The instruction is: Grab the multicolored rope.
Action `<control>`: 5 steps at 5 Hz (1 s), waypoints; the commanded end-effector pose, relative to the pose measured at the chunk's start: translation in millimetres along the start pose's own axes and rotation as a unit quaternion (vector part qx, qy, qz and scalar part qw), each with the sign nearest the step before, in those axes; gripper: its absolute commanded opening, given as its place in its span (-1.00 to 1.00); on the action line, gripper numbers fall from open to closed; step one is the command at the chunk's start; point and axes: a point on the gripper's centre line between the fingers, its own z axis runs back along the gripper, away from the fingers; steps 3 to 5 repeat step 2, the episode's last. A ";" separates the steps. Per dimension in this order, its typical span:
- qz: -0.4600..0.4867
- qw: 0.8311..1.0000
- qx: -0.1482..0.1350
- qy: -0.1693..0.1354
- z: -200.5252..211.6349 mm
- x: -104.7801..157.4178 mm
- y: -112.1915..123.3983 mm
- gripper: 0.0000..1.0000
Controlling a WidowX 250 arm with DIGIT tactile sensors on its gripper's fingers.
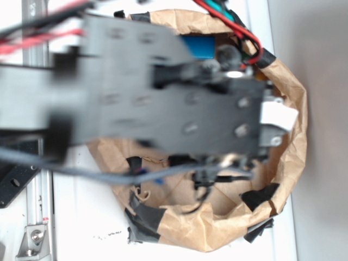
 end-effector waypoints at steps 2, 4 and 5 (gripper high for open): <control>0.145 0.989 -0.027 0.026 64.6 -25.9 24.9 -1.00; 0.145 0.989 -0.027 0.026 64.6 -25.9 24.9 -1.00; 0.145 0.989 -0.027 0.026 64.6 -25.9 24.9 -1.00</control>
